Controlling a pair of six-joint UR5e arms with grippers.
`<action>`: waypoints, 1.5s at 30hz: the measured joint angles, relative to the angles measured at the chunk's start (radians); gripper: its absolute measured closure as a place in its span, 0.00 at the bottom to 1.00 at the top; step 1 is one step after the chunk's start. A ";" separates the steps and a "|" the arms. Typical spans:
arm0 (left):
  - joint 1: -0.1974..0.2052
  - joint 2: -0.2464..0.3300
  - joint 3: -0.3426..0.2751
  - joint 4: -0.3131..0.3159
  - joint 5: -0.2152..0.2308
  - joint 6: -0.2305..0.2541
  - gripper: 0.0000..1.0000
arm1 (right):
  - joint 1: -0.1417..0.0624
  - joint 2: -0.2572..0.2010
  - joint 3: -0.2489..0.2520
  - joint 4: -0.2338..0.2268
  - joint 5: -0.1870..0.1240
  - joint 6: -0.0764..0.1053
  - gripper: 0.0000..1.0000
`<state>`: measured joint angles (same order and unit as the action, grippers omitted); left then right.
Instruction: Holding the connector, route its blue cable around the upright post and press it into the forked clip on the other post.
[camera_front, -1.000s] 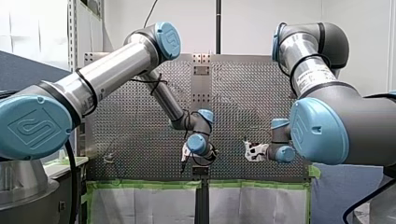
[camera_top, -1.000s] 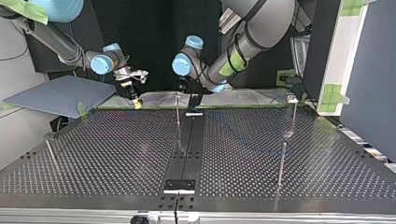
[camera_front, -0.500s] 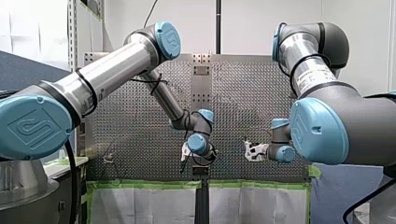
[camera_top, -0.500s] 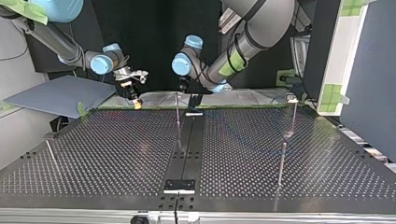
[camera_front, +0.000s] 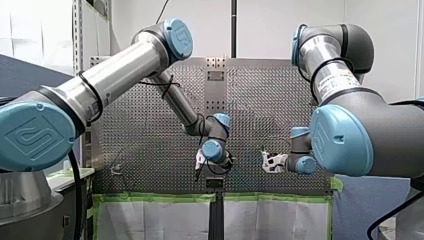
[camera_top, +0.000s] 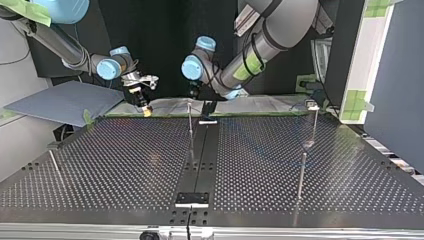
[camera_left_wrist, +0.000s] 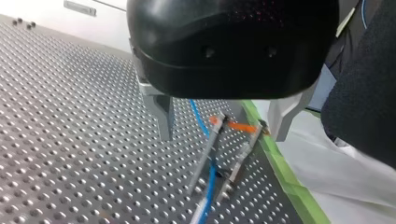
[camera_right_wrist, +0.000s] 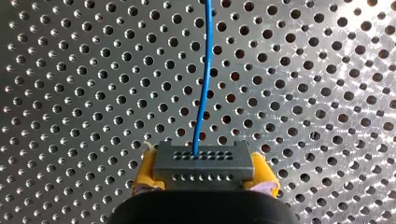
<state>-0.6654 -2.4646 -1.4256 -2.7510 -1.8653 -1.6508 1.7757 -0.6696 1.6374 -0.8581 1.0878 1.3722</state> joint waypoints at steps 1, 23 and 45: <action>-0.002 0.007 -0.005 0.001 -0.001 0.000 0.00 | 0.000 0.000 0.000 0.000 0.000 0.000 1.00; 0.007 0.197 -0.192 0.138 -0.092 -0.095 0.00 | -0.001 0.000 0.000 0.001 0.000 0.002 1.00; 0.039 0.390 -0.386 0.159 -0.138 -0.180 0.00 | -0.010 0.000 -0.001 0.003 0.025 0.009 1.00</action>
<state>-0.6260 -2.0743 -1.8111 -2.5924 -2.0034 -1.8305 1.7656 -0.6697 1.6365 -0.8547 1.1128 1.3817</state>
